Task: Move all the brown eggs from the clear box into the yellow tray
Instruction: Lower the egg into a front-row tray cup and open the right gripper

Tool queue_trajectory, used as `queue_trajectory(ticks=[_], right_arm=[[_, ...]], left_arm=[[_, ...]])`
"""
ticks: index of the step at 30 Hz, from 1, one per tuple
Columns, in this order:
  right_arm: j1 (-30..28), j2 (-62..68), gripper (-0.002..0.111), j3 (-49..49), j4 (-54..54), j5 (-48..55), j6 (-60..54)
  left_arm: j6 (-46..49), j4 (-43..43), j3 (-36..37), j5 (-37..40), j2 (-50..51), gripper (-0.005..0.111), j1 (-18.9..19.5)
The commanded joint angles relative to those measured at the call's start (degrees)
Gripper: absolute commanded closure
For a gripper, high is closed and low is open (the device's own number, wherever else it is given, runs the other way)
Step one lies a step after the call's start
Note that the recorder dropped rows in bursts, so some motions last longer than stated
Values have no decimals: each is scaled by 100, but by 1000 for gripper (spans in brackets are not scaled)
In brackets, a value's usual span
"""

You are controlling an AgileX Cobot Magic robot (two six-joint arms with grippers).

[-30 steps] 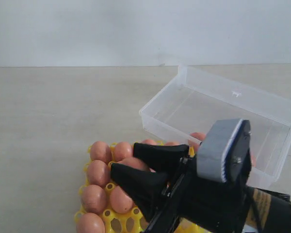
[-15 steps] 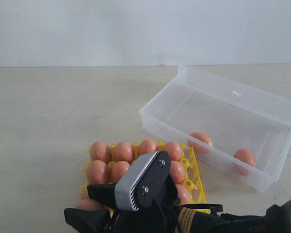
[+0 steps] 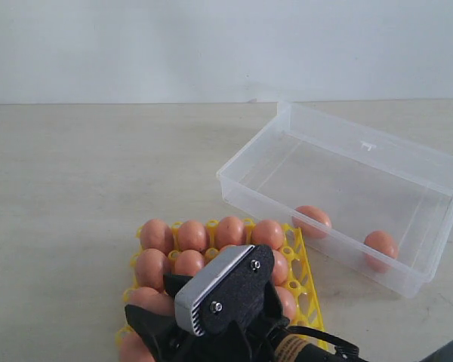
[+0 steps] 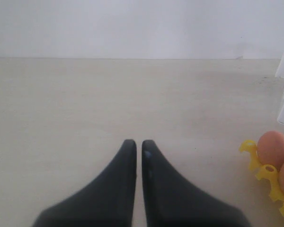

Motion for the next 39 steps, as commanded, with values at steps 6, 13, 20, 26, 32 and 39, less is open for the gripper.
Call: queue_trajectory(ticks=[6, 13, 20, 26, 32, 39], right_arm=[[23, 94, 109, -7, 72, -166, -23], [211, 94, 109, 19, 158, -19, -34], [813, 94, 109, 276, 1642, -375, -618], [813, 94, 109, 333, 1517, -381, -660], [813, 94, 109, 333, 1506, -381, -609], [813, 112, 109, 333, 1337, -381, -608]], left_arm=[[-21, -45, -12, -54, -18, 103, -23], [-21, -45, -12, -54, -18, 103, -23], [-21, -45, -12, -54, -18, 103, -23], [-21, -45, -12, -54, -18, 103, -23], [-21, -45, -12, -54, -18, 103, -23], [-21, -45, -12, -54, -18, 103, -23]])
